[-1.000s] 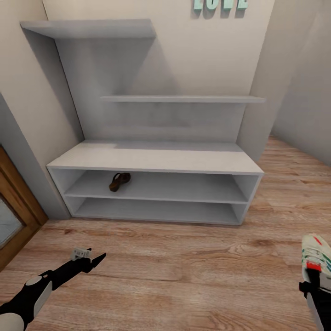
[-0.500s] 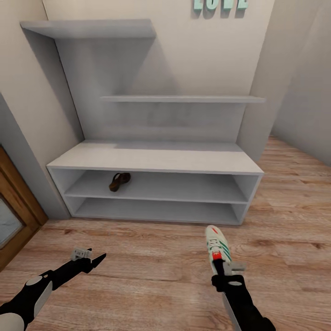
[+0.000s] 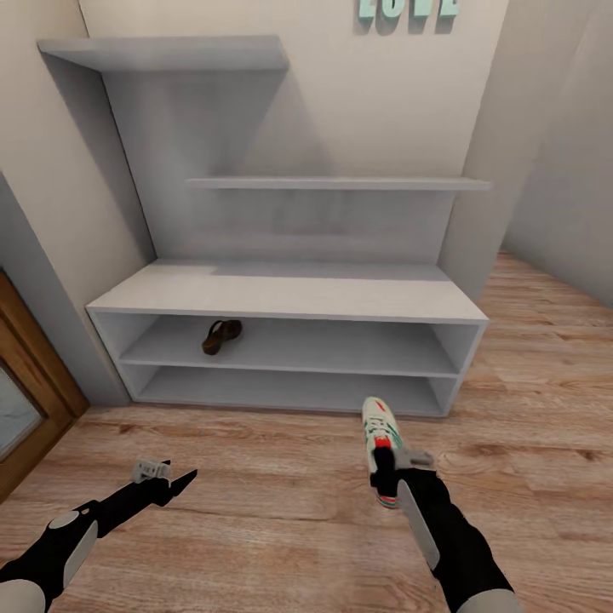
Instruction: Pick up the two gym shoes and the two sandals from the corridor floor and place them onto the hallstand (shoe rack) in the corridor, making sure they are on the rack and not on the floor. Arrange them so the two gym shoes are next to each other and the two sandals are next to each other.
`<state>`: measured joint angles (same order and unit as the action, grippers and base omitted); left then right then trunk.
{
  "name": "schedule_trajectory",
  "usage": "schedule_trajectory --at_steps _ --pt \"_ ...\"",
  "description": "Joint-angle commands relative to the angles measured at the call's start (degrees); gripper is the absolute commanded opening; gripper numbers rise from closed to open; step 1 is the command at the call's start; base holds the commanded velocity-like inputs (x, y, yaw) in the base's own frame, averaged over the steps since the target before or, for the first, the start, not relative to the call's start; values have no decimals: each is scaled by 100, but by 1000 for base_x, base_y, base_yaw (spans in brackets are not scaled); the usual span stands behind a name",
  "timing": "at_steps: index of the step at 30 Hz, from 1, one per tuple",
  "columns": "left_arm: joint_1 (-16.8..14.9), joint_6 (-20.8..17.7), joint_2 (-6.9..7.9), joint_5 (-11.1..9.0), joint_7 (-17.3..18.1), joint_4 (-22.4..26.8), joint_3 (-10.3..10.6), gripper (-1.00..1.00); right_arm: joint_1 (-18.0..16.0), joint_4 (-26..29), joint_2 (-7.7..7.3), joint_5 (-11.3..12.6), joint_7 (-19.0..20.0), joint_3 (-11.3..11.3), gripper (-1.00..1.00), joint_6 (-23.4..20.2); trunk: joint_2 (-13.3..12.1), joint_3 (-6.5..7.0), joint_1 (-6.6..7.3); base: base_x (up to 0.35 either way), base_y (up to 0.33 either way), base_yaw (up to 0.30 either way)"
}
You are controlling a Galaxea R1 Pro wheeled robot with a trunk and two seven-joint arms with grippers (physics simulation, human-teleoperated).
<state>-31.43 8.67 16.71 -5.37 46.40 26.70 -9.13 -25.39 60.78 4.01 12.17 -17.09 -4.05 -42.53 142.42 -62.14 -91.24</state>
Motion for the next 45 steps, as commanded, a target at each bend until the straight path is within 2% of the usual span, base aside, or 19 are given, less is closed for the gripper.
schedule_trajectory --at_steps 1,2,5,13,16,19,21,22,23,26,29,31,37,45 --pt "-4 12 0 -11 27 -7 -11 100 -44 9 -1 140 -62 -8 -100 -22 2 -6 1 0 0 0" --pt "-4 12 0 -10 27 -7 -11 100 -98 23 -3 291 -66 -8 -100 -24 2 -6 1 0 0 0" --pt "-4 12 -1 -8 27 -7 -10 100 -180 53 -5 542 -68 -4 -100 -33 2 -6 1 0 0 0" --pt "-4 19 -1 1 32 -7 -10 100 -201 65 -22 605 -71 27 -100 -28 2 -6 1 0 0 0" --pt "7 173 2 12 98 -7 -7 100 -201 70 -17 603 -74 38 -100 -28 2 -6 1 0 0 0" --pt "26 566 1 61 372 -52 -3 100 -203 73 -15 602 -75 42 -100 -28 2 -6 1 0 0 0" --pt "42 793 5 192 679 -173 -3 100 -203 74 -15 602 -75 43 -100 -28 2 -6 1 0 0 0" --pt "47 932 6 321 924 -256 -2 100 -202 74 -15 602 -75 44 -100 -28 2 -6 1 0 0 0" --pt "52 1136 7 545 1303 -340 -2 100 -200 77 -15 602 -78 44 -100 -28 2 -6 1 0 0 0" --pt "56 1383 -6 850 1816 -405 0 100 -198 79 -19 602 -82 44 -100 -28 2 -6 1 0 0 0" --pt "57 1478 -70 971 2086 -422 5 100 -197 76 -22 602 -83 44 -100 -28 2 -6 1 0 0 0" --pt "58 1508 -100 1010 2197 -427 6 100 -199 75 -23 602 -83 44 -100 -28 2 -6 1 0 0 0" --pt "58 1522 -121 1031 2245 -435 5 100 -198 74 -24 602 -85 44 -100 -28 2 -6 1 23 0 0" --pt "58 1523 -132 1038 2251 -437 -1 100 -196 89 -31 601 -92 44 -100 -20 2 -6 1 251 0 0"
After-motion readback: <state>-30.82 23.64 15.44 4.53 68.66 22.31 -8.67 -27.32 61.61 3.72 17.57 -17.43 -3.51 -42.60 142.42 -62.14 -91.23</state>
